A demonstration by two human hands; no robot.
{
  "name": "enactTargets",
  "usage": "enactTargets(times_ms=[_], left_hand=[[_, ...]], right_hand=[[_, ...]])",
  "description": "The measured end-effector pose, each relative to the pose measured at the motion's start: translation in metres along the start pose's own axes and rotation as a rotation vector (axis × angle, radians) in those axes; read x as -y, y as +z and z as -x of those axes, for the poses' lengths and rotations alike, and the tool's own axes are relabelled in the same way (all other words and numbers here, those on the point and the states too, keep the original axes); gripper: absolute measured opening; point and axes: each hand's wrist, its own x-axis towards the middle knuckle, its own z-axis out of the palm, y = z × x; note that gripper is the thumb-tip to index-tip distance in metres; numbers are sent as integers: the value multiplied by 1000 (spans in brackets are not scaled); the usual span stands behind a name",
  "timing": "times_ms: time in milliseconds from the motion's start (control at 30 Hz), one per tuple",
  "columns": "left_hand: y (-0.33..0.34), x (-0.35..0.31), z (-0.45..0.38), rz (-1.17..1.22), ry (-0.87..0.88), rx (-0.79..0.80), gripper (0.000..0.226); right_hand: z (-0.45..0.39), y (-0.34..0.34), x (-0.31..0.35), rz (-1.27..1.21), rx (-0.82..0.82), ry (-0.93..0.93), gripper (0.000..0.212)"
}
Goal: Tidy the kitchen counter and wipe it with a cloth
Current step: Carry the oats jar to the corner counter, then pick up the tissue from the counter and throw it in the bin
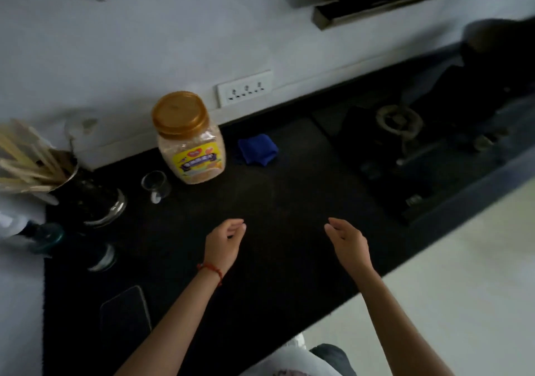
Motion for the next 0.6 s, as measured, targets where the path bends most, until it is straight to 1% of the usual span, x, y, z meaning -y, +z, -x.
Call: enactTargets(times_ms=[133,367,500,600], left_hand=[[34,-18,9,-11,44,187,24],[142,-65,62,-50,263,552,19],[213,-77,92,-124,281,747,12],[270,-80,114,-208,273,867,7]], right_hand=[[44,-39,-55,-113,-179,126,33],[124,-102,-171,-309,-514,392,25],[166,-127,-237,-404,-652,528,26],[194,-145,-282,-478,-718,631,29]])
